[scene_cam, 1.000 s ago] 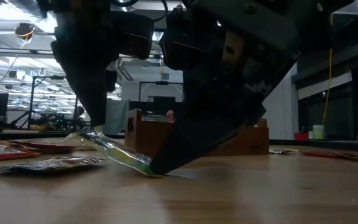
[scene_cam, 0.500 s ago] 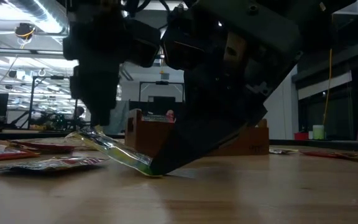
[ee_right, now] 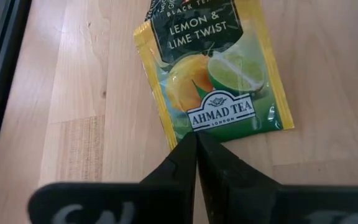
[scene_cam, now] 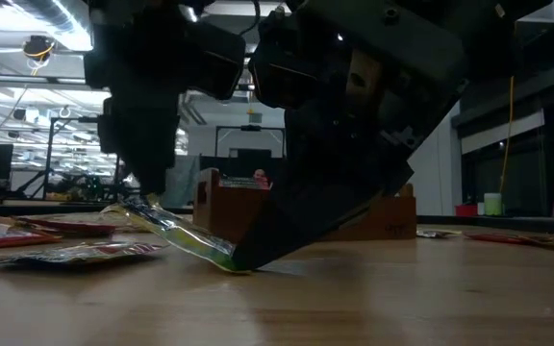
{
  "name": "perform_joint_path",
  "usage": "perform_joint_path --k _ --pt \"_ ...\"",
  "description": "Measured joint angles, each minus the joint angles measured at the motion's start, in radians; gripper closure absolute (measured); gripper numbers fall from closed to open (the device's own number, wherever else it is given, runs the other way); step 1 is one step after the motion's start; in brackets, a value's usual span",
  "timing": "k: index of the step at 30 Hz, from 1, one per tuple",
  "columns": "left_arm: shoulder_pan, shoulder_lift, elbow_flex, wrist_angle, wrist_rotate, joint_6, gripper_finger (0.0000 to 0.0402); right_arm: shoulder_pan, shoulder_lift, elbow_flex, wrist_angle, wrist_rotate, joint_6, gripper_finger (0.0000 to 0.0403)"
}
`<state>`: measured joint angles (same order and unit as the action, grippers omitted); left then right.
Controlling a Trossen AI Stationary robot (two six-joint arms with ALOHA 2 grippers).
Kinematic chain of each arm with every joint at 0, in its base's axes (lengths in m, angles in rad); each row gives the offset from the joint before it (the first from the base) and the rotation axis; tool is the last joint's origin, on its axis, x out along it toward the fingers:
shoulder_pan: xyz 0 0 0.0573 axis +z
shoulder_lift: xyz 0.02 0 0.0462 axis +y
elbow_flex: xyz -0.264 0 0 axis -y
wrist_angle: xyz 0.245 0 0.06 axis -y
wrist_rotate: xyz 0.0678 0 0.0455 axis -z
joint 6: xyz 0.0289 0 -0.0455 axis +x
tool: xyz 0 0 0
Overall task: Pick & Place Tea
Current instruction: Put the yellow tea bag into the middle section of the wooden organizer
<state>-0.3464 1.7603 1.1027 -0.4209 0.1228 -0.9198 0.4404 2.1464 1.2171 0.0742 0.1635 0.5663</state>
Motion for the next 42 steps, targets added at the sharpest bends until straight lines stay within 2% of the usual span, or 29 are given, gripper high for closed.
perform_joint_path --k 11,20,29,33,38,42 --pt "-0.012 0.051 -0.002 0.014 0.006 0.01 0.0252 0.003 0.0 -0.001 0.006 0.006 0.001 0.0384" --pt "-0.004 0.051 -0.002 -0.074 0.036 0.032 0.0249 0.003 0.0 -0.001 0.007 0.005 0.001 0.0384" --pt "-0.02 0.051 -0.002 0.049 0.036 0.015 0.0254 0.003 0.0 -0.001 0.007 0.004 0.001 0.0384" --pt "-0.021 0.051 -0.002 0.054 0.036 -0.002 0.0256 0.003 0.0 -0.001 0.008 0.004 0.001 0.0384" --pt "-0.021 0.051 -0.002 0.055 0.019 -0.006 0.0279 0.003 0.0 -0.001 0.01 0.01 0.001 0.0384" --pt "-0.021 0.051 -0.002 0.053 -0.002 -0.005 0.0324 0.004 0.0 -0.001 0.013 0.021 0.002 0.0384"
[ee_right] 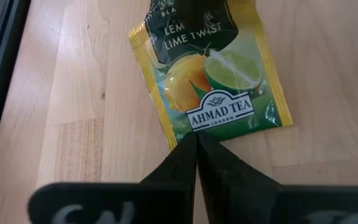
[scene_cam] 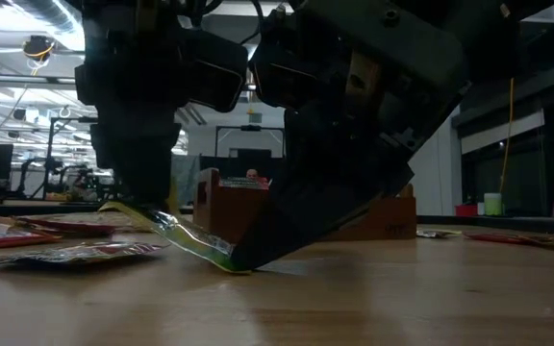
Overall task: Pick & Place Tea
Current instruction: Put the yellow tea bag into the middle section of the wooden organizer
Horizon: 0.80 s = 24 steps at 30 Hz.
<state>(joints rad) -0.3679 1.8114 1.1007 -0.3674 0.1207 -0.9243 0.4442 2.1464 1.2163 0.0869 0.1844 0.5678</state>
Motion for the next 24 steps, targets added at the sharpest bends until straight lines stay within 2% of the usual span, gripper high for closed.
perform_joint_path --k 6,12,17,24 --pt "0.0 0.0 0.0 -0.002 -0.013 0.007 0.0394 0.0 0.0 0.0 0.007 0.002 -0.004 0.0384" --pt "0.0 -0.005 0.001 -0.015 0.016 0.052 0.04 -0.001 -0.023 0.0 -0.007 0.006 -0.067 0.0384" --pt "-0.001 -0.066 0.002 -0.097 0.021 0.111 0.0399 -0.003 -0.111 -0.007 -0.089 -0.042 -0.142 0.0384" --pt "-0.012 -0.184 0.002 -0.175 -0.089 0.23 0.04 -0.031 -0.251 -0.004 -0.149 -0.076 -0.209 0.038"
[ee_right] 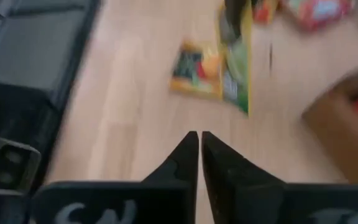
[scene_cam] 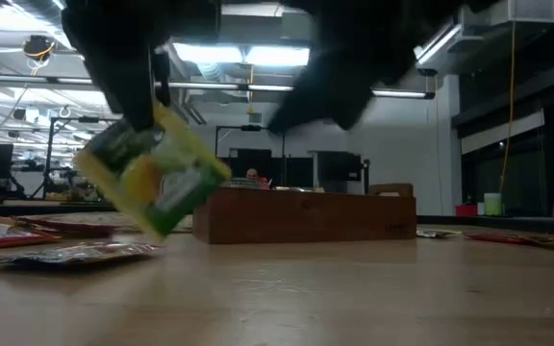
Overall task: Pick & Place Tea
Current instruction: Put the yellow tea bag into the middle section of the wooden organizer
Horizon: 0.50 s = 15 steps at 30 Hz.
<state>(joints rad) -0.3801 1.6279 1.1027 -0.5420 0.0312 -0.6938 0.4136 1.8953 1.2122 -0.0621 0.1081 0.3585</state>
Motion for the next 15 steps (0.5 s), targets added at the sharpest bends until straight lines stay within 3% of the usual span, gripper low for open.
perform_joint_path --k 11,15 --pt "0.011 -0.092 0.0 -0.063 -0.119 0.184 0.0399 -0.137 -0.091 0.004 0.053 -0.086 -0.025 0.0268" --pt "0.042 -0.092 0.0 -0.066 -0.159 0.238 0.0399 -0.174 -0.091 0.004 0.057 -0.109 -0.027 0.0247"
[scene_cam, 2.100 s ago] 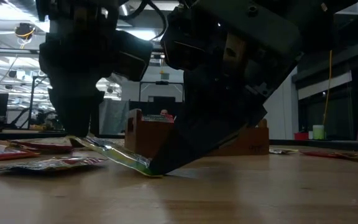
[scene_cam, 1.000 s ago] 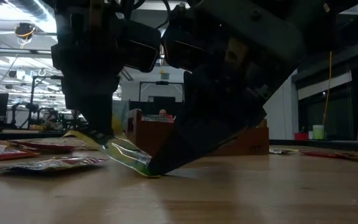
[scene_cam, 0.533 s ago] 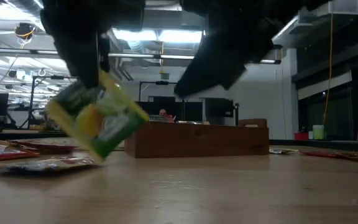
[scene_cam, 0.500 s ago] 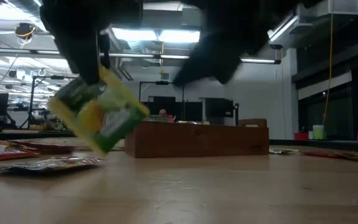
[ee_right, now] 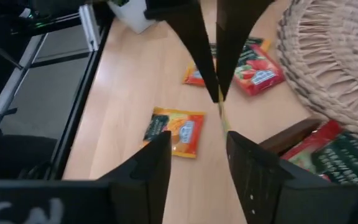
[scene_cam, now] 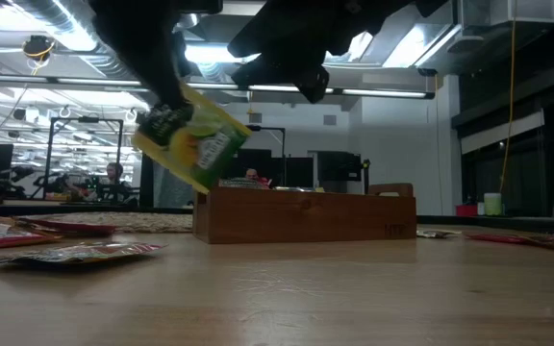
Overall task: Pick & Place Tea
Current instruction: Put the yellow tea bag into the middle section of the wooden organizer
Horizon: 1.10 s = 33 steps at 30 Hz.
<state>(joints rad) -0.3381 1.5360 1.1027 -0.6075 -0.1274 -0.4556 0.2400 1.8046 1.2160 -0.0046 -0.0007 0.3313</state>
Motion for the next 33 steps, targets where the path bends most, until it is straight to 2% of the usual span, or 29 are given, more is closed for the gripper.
perform_joint_path --k 6,13,18,33 --pt "0.058 0.0 0.0 0.006 0.001 0.054 0.0399 -0.035 0.0 0.0 0.0 -0.001 -0.013 0.0248" --pt "0.111 0.0 0.0 0.096 0.083 0.115 0.0399 -0.043 0.0 0.0 -0.014 0.009 -0.039 0.0259" --pt "0.118 0.0 0.0 0.11 0.105 0.127 0.0399 -0.043 0.0 0.001 -0.031 0.057 -0.055 0.0262" --pt "0.114 0.0 0.0 0.116 0.096 0.152 0.0399 -0.046 0.0 0.001 -0.039 0.06 -0.052 0.0271"
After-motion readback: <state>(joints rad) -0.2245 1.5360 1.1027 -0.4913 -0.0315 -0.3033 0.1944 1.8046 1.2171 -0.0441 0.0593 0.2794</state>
